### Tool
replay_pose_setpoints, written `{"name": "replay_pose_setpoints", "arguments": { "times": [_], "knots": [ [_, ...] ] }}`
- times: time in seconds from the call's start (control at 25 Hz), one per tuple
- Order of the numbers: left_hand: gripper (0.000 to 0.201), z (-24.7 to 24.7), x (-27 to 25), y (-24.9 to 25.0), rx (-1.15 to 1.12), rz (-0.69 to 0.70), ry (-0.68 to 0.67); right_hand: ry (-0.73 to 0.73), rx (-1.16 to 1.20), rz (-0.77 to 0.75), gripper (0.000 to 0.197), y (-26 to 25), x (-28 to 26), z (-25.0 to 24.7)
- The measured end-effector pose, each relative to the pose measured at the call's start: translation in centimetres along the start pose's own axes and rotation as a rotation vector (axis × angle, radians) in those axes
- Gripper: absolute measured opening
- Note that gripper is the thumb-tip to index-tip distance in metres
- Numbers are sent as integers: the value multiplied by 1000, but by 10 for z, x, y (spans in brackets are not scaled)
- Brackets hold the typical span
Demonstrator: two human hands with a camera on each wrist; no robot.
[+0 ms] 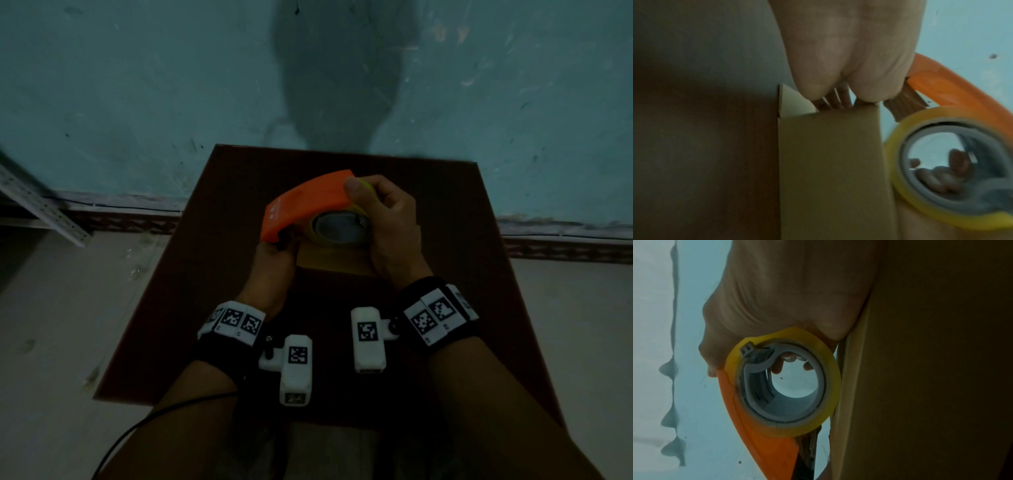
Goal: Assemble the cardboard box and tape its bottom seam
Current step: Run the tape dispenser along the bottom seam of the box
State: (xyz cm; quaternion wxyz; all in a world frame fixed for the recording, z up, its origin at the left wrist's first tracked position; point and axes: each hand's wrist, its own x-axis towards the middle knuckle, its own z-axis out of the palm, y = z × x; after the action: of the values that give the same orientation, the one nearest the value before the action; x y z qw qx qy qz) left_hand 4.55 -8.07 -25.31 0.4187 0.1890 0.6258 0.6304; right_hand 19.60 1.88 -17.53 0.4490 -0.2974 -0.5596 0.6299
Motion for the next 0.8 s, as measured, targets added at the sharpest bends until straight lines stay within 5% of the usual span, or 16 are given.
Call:
{"name": "replay_pose_setpoints", "arguments": {
  "times": [0.28, 0.52, 0.68, 0.8],
  "knots": [
    [11, 2, 0, -1, 31, 74, 63, -8, 8, -2, 13, -2, -1, 0],
    [25, 4, 3, -9, 41, 20, 120, -7, 11, -3, 13, -2, -1, 1],
    [23, 4, -3, -2, 73, 122, -11, 6, 1, -1, 16, -1, -1, 2],
    [26, -4, -2, 3, -47, 57, -148, -6, 2, -1, 15, -2, -1, 2]
  ]
}}
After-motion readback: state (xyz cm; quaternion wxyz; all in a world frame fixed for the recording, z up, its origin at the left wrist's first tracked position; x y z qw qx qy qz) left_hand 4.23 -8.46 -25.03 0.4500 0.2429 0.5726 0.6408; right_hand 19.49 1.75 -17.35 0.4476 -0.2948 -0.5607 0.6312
